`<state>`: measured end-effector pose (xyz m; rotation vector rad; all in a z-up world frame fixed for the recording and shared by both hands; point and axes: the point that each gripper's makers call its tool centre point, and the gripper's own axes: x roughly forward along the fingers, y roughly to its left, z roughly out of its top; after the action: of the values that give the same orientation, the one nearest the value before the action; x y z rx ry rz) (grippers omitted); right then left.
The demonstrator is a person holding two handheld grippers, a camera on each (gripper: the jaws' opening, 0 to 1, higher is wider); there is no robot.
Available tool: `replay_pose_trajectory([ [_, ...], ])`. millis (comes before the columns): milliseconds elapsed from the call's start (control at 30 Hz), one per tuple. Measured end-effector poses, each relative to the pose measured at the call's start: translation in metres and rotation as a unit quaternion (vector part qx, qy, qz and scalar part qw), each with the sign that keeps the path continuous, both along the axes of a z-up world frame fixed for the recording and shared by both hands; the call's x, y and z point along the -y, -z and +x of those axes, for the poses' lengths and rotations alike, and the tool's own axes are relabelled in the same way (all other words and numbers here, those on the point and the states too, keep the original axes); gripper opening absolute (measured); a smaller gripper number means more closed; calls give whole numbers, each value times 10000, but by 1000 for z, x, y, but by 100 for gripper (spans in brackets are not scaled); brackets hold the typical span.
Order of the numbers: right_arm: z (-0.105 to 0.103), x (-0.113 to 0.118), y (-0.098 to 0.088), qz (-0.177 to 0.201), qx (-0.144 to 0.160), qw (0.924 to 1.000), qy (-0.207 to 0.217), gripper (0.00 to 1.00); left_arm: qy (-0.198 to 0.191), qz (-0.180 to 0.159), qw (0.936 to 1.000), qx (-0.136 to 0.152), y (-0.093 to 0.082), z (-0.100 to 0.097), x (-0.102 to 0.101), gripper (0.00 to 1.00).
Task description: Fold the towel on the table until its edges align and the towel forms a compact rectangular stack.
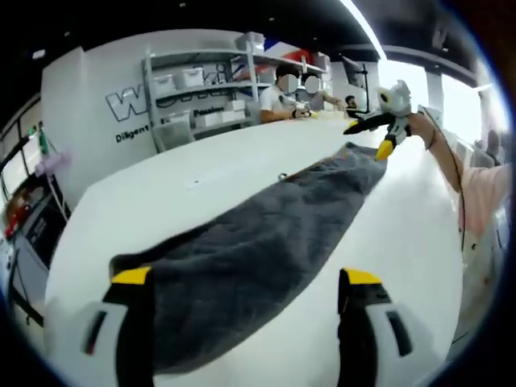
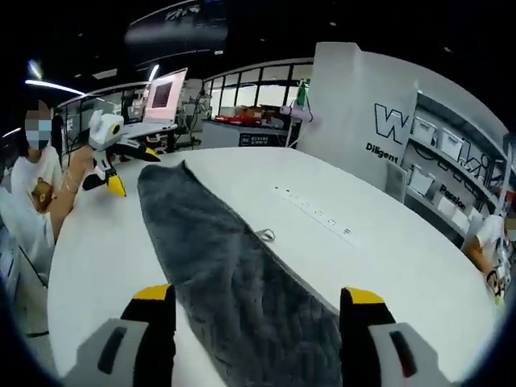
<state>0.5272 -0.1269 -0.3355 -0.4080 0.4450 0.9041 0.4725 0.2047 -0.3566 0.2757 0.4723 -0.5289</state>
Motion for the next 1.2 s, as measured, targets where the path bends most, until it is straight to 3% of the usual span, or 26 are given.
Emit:
replay_pose_trajectory([
  [267,-20,14,3,-51,124,9999,-63,95,13,29,10000,-13,1,-1,-1,99],
  [567,-34,29,1,219,226,9995,46,99,26,44,10000,-22,1,-1,0,99],
  [767,-24,44,10,563,143,9977,363,99,-34,16,10000,-16,0,0,-4,99],
  [867,-20,56,15,478,158,9968,622,99,-48,49,10000,-37,1,0,-5,99],
  [1200,-20,73,11,411,308,9952,836,99,13,45,10000,-14,0,-1,-2,99],
])
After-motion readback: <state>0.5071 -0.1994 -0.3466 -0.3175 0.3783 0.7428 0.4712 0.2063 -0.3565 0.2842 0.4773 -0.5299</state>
